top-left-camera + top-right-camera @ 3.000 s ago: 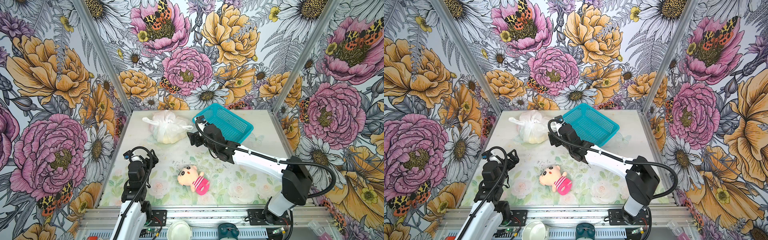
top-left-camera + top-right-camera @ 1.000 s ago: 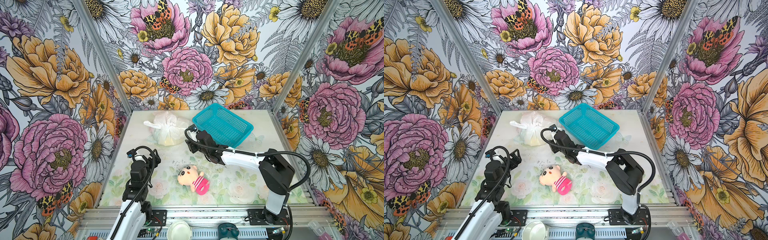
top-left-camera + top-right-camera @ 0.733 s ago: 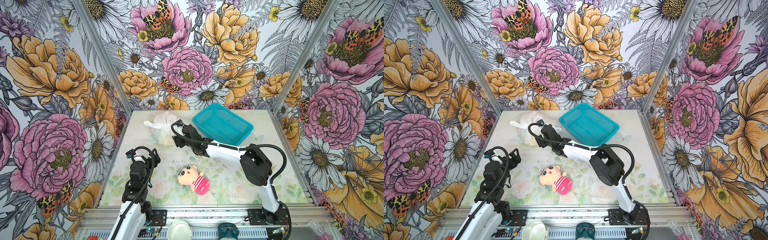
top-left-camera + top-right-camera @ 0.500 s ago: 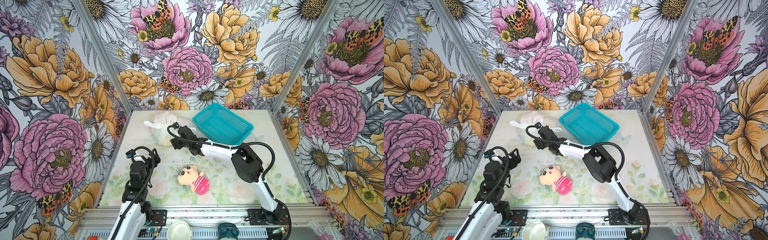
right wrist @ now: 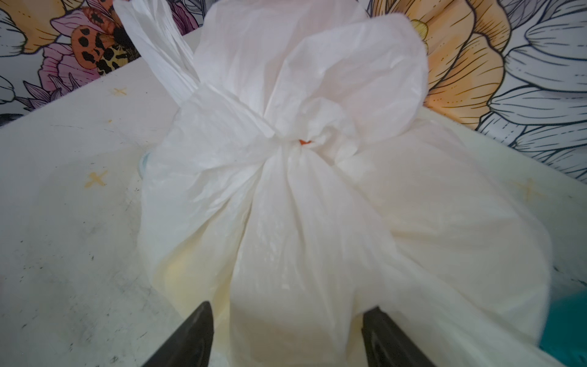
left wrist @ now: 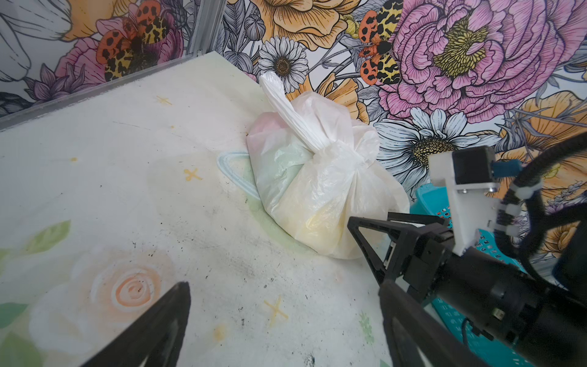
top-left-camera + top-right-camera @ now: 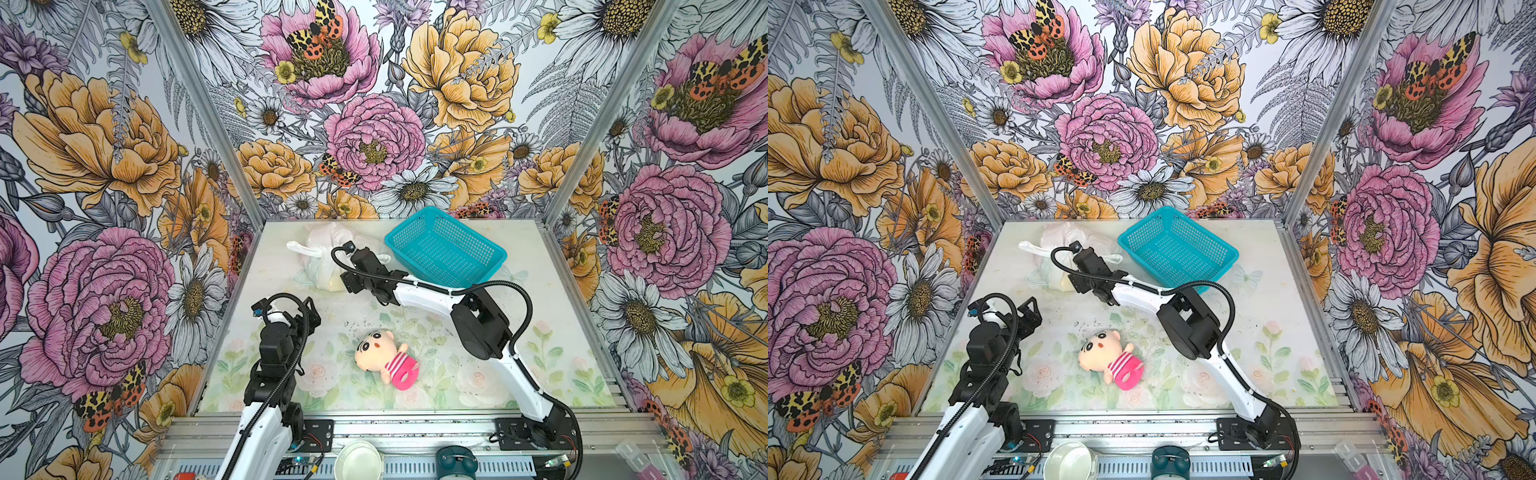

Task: Untie the knot of the plastic bag and take out the fruit

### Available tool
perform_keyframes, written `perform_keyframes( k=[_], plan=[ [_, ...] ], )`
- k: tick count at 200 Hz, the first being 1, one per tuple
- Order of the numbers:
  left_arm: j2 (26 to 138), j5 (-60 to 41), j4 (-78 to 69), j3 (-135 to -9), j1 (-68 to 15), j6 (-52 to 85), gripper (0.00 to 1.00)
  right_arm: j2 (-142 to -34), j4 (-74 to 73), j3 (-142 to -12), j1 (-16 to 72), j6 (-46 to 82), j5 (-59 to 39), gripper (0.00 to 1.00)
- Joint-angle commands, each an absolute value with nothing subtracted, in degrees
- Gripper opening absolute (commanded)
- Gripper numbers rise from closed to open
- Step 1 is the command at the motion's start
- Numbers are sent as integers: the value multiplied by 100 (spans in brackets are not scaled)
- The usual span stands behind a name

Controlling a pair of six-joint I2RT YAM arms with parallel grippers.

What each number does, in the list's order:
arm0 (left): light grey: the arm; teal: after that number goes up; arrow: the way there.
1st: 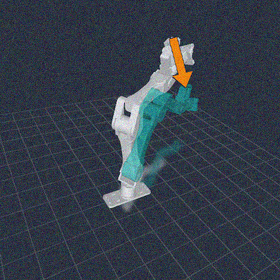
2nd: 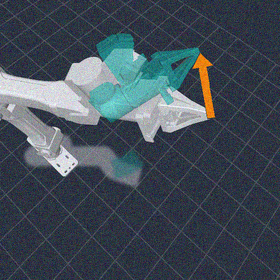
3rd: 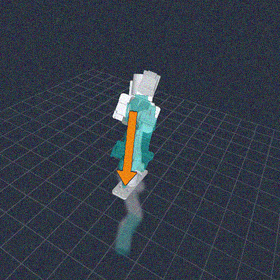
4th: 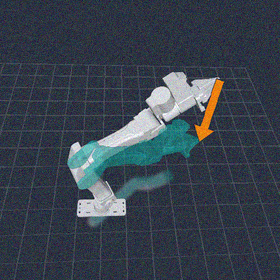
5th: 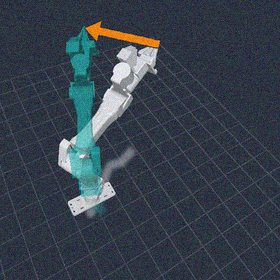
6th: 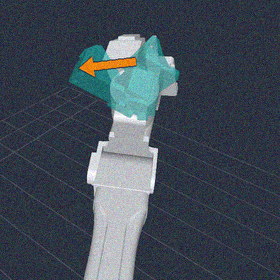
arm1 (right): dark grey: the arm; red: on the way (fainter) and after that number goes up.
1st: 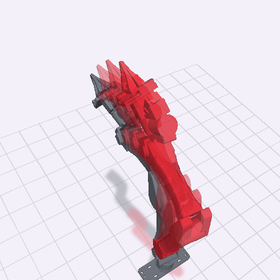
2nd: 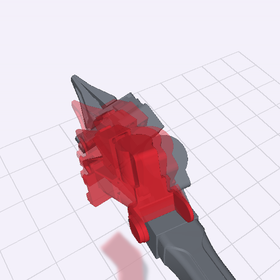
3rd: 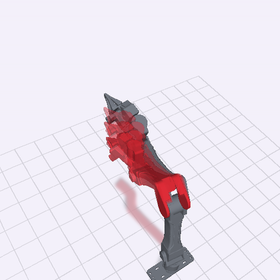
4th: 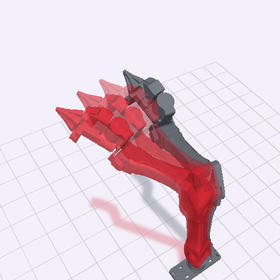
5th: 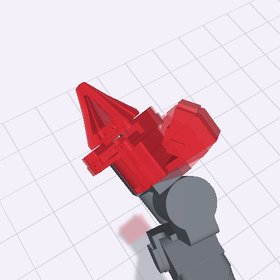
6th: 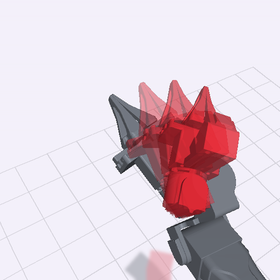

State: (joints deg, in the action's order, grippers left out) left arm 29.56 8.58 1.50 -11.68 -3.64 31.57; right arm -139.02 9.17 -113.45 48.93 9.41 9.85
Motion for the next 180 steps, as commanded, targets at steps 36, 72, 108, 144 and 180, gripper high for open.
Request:
perform_keyframes(
  k=[36,72,108,144,180],
  plan=[
    [2925,942,176,-1170,-420,3092,94,-14083,1406,-11715,4825,957,1045,3],
    [2799,526,428,-1316,-323,3151,92,-13245,1318,-10736,4905,868,1093,0],
    [2315,-113,837,-1548,-383,3414,85,-11828,191,-8422,5041,535,1307,0],
    [2487,-246,1132,-2047,-1007,3551,82,-10593,-2046,-6014,5028,405,1186,0],
    [3231,1065,1038,-2537,-2524,3530,82,-10171,-3077,-5027,5045,304,1067,0]
  ],
)
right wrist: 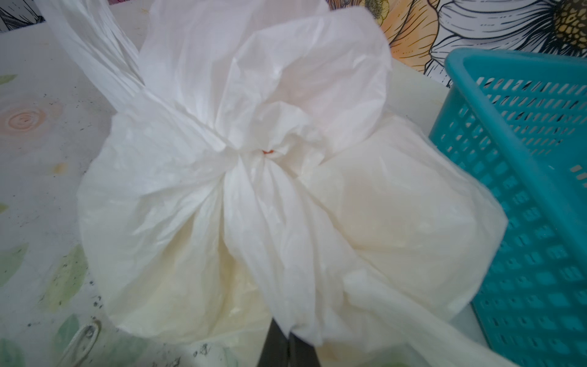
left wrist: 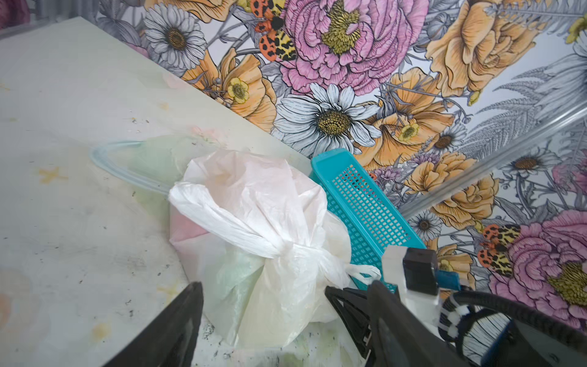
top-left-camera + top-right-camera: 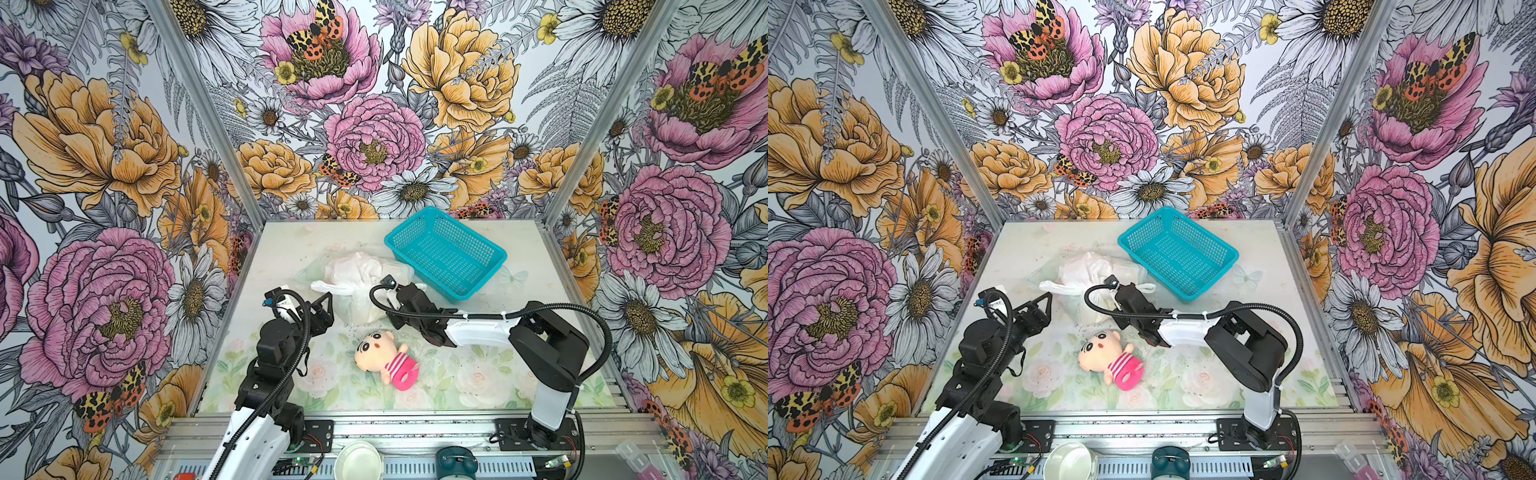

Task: Untie the knot of the plastic bag and take out the fruit

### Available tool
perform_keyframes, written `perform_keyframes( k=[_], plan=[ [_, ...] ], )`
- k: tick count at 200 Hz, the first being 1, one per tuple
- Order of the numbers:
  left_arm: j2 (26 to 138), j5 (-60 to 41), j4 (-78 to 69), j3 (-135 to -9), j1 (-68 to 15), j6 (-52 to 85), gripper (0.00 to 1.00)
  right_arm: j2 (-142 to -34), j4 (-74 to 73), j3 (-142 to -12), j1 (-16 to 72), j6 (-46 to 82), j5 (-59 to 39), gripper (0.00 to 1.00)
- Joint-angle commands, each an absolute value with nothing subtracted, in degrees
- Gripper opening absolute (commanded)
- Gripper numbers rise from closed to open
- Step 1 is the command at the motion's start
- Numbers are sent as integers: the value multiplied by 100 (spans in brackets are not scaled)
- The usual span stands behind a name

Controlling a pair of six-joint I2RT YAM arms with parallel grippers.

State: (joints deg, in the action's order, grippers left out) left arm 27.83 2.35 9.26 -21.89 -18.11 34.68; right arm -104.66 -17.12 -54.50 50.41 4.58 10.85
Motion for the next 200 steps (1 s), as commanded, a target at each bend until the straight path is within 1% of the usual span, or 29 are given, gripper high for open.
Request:
perform_keyframes(
  k=[1,12,23,46,76,84,91,93,103,123,131,140,157,178,188,200],
  plan=[
    [3272,1095,1038,-2560,-2572,3523,82,-10166,-3112,-5014,5045,306,1070,0],
    [3666,1446,1028,-2827,-2951,3412,82,-10095,-3502,-4739,5045,265,1088,0],
    [4159,1567,1049,-3149,-3270,3200,84,-10057,-3751,-4554,5037,211,1118,0],
    [5088,1559,1131,-3795,-3551,2916,85,-10097,-3913,-4439,5036,137,1274,0],
    [5841,1556,1182,-4348,-3492,2947,84,-10160,-4016,-4414,5038,47,1496,0],
    [5958,1624,1152,-4413,-3473,3052,89,-10184,-4133,-4371,5040,6,1473,0],
    [6049,1836,1170,-4476,-3459,3254,98,-10218,-4207,-4347,5036,-29,1476,0],
    [6078,1940,1187,-4501,-3455,3340,99,-10227,-4225,-4343,5036,-34,1492,0],
    [6166,2285,1392,-4663,-3416,3780,99,-10280,-4262,-4358,5044,-74,1567,0],
    [6101,2138,1390,-4738,-3186,3860,99,-10310,-4298,-4366,5044,-101,1673,0],
    [5987,2184,1060,-4558,-3103,3816,99,-10310,-4364,-4336,5043,-104,1651,0],
    [5908,1802,625,-4338,-2881,3549,99,-10310,-4453,-4301,5036,-105,1595,0],
    [6014,473,424,-4216,-2284,3258,99,-10335,-4502,-4293,5039,-109,1540,0],
    [5994,-422,-296,-3724,-1886,3453,99,-10337,-4592,-4250,5048,-132,1571,0],
    [5941,-545,-289,-3727,-1887,3359,99,-10336,-4681,-4200,5045,-140,1572,0],
    [5873,-176,145,-3915,-2091,3198,99,-10327,-4773,-4150,5045,-146,1566,0]
  ],
)
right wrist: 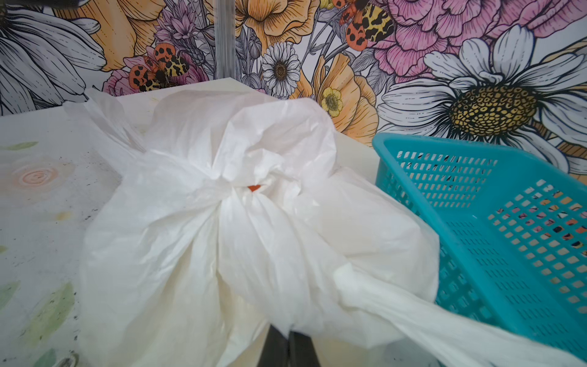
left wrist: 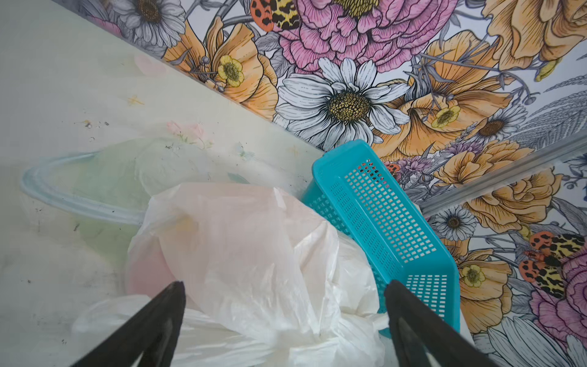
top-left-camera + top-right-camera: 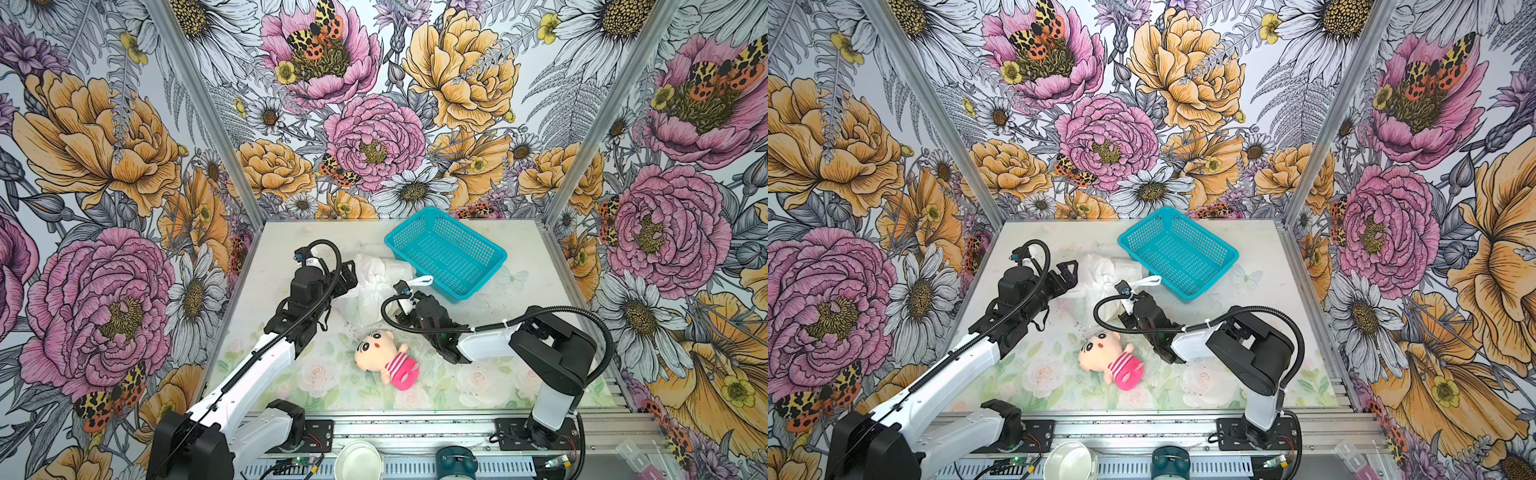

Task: Untie the knot of the plastic bag and take out the fruit

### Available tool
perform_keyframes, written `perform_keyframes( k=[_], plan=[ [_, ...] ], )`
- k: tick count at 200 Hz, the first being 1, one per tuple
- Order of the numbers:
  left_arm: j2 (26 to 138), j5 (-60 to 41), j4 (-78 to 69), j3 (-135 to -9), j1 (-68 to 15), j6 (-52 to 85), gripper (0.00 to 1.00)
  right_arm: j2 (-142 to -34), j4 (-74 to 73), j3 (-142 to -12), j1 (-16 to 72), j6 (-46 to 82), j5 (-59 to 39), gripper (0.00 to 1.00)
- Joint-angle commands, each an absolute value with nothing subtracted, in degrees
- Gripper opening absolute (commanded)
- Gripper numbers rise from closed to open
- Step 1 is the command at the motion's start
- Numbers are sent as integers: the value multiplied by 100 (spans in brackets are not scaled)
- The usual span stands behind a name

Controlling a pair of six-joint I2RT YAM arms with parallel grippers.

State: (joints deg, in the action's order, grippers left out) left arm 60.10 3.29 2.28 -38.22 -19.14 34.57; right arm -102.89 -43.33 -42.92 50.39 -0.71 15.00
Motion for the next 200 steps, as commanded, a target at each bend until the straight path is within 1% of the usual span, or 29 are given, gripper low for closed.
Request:
perform_keyframes(
  k=[1,18,33,43,59,70,88,113,143,167,173,182,190,200],
  plan=[
    [5868,-114,204,-3931,-2122,3181,99,-10327,-4777,-4149,5049,-148,1569,0],
    [5902,776,933,-4344,-2624,2963,99,-10318,-4845,-4107,5045,-154,1556,0],
    [6020,1123,1169,-4586,-2975,2866,99,-10327,-4843,-4100,5045,-150,1547,0],
    [6117,1160,1271,-4703,-3099,2843,98,-10327,-4850,-4104,5054,-148,1545,0],
    [6317,1160,1428,-4874,-3164,2882,91,-10318,-4860,-4093,5058,-146,1549,0],
    [6480,1430,1546,-4979,-3164,2960,86,-10310,-4890,-4070,5063,-144,1556,0],
    [6758,1577,1724,-5120,-3162,3105,82,-10316,-4922,-4052,5067,-141,1561,0],
    [7105,1556,1764,-5232,-3131,3276,82,-10327,-4948,-4052,5063,-127,1550,0],
    [7603,1505,1784,-5418,-3109,3356,86,-10327,-4976,-4043,5072,-131,1547,0],
    [8055,1502,1793,-5597,-3109,3357,84,-10327,-4992,-4026,5088,-136,1548,0],
    [8159,1518,1797,-5651,-3100,3353,81,-10327,-4992,-4025,5089,-142,1547,0],
    [8294,1529,1797,-5725,-3096,3340,74,-10336,-4999,-4025,5098,-151,1539,0],
    [8390,1525,1784,-5776,-3087,3341,62,-10340,-5014,-4029,5105,-171,1543,0],
    [8495,1527,1786,-5841,-3087,3331,43,-10345,-5018,-4025,5115,-181,1555,0]
  ],
)
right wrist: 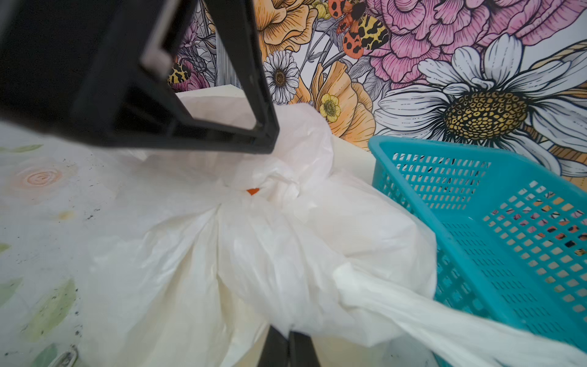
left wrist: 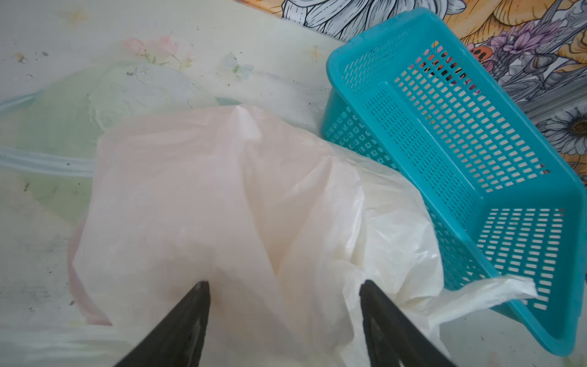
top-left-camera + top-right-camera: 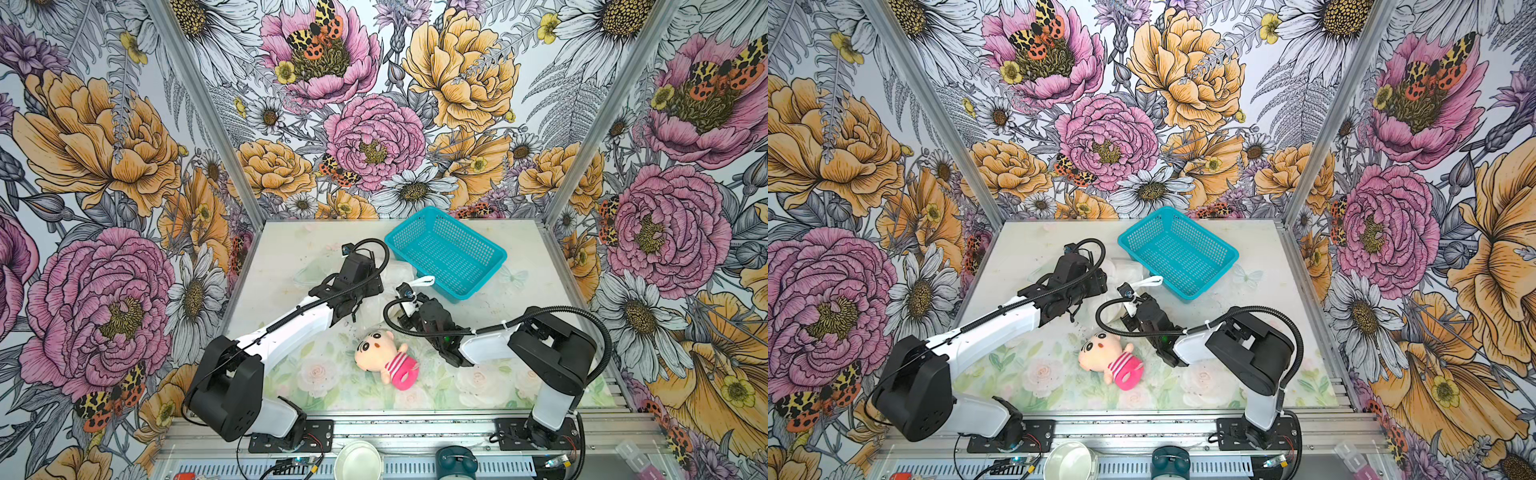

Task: Untie the knot of the plastic bag and take out the fruit

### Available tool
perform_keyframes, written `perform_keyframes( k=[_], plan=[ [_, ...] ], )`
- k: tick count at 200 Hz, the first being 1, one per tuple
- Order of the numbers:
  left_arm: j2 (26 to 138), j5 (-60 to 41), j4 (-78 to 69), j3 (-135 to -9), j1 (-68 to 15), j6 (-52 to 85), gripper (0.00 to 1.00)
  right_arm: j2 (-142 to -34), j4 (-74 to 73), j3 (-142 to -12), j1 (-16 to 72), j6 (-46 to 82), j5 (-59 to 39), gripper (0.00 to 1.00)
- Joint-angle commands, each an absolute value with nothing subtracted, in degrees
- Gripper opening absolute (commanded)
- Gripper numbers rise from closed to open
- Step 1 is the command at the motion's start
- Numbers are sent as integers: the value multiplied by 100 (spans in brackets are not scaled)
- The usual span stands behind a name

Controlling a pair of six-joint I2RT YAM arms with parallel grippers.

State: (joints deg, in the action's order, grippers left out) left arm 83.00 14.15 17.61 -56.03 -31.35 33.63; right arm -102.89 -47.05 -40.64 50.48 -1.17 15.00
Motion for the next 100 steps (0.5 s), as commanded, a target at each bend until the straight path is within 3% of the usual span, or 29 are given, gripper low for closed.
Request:
perform_keyframes(
  k=[1,28,100],
  plan=[
    [8502,1528,1785,-5843,-3090,3331,42,-10345,-5018,-4025,5115,-179,1555,0],
    [8524,1747,1793,-5875,-3085,3370,0,-10336,-5128,-3973,5124,-196,1611,0],
    [7804,2255,1836,-5128,-3097,3662,0,-10301,-5322,-3867,5124,-152,1626,0]
  ],
)
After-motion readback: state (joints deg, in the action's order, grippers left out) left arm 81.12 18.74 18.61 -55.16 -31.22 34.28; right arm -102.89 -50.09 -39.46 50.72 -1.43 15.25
